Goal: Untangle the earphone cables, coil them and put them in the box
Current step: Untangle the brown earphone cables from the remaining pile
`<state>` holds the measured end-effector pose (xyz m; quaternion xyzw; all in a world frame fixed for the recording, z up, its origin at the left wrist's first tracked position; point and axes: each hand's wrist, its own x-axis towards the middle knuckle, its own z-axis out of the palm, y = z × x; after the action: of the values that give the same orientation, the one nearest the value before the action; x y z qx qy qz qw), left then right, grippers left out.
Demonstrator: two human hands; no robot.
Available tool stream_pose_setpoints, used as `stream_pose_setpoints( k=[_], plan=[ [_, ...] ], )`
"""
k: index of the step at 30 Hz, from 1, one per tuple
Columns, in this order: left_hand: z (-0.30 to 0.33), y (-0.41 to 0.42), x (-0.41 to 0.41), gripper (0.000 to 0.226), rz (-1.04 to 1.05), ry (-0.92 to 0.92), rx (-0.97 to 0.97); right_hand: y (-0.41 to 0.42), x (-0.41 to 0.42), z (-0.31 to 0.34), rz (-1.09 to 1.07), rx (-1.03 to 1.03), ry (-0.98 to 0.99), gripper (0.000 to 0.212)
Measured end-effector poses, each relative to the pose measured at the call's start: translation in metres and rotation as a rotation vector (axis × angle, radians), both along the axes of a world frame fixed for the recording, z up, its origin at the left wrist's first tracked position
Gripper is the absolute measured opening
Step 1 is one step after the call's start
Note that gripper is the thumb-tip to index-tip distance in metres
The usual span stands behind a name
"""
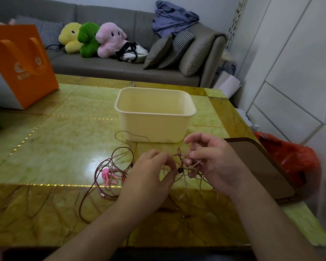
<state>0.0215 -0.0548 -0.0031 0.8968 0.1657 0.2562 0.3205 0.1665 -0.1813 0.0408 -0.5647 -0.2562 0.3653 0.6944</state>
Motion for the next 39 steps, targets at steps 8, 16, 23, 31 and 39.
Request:
stream_pose_setpoints(
  k=[8,16,23,31,39],
  plan=[
    [0.005,-0.002,0.001,0.032,-0.044,0.099,-0.425,0.001,-0.001,0.000,-0.045,0.025,0.049,0.033],
    [0.018,-0.006,0.004,0.035,0.003,0.130,-0.848,0.003,-0.003,0.002,-0.046,0.015,0.038,0.032],
    [0.019,-0.007,0.004,0.018,-0.067,0.052,-1.122,0.004,-0.003,0.001,-0.035,0.028,0.048,0.032],
    [0.012,-0.003,0.004,0.017,-0.038,0.000,-0.985,0.003,-0.003,0.000,-0.038,0.013,0.040,0.032],
    [0.020,0.002,0.001,0.017,0.021,-0.130,-0.846,0.003,-0.003,-0.001,-0.080,-0.048,-0.041,0.031]
  ],
)
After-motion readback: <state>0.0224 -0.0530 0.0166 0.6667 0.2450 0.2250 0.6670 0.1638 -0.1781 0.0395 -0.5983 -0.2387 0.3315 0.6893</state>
